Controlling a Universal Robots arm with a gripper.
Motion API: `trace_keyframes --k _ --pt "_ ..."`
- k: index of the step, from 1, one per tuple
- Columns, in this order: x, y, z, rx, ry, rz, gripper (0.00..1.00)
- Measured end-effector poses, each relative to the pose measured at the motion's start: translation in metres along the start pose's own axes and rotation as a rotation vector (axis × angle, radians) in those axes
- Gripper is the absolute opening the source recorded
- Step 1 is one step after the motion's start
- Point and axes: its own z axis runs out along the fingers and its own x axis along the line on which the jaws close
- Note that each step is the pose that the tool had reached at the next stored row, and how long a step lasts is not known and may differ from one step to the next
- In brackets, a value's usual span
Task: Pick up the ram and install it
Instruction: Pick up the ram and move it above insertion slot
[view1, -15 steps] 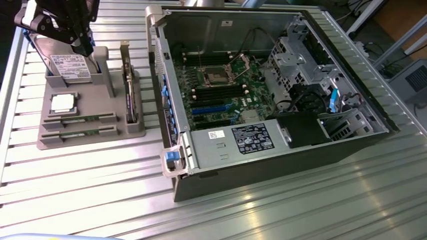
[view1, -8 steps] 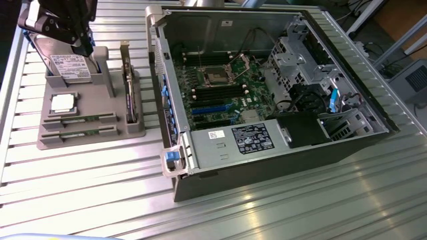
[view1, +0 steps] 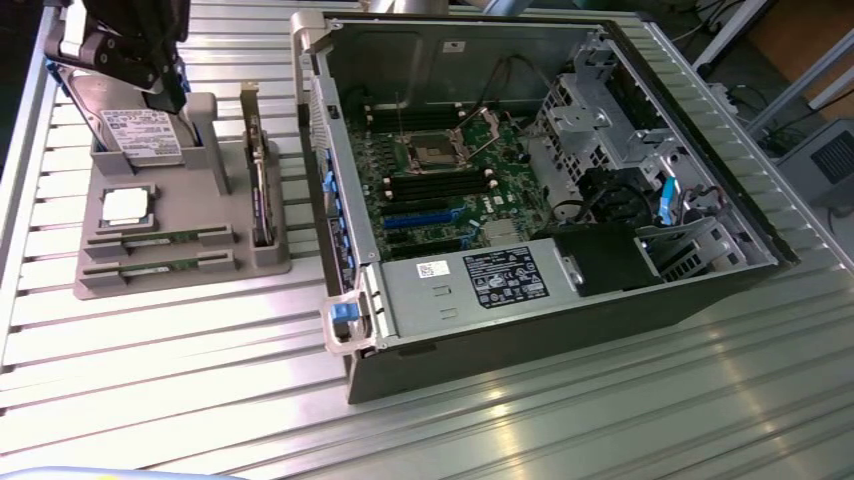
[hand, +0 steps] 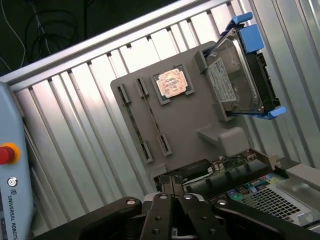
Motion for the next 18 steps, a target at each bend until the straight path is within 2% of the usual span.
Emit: trace_keyframes --k 7,18 --pt "0.0 0.0 0.0 0.0003 0.0016 -0.05 0.1" --pt "0.0 0.0 0.0 0.0008 0.0056 -0.181 0.1"
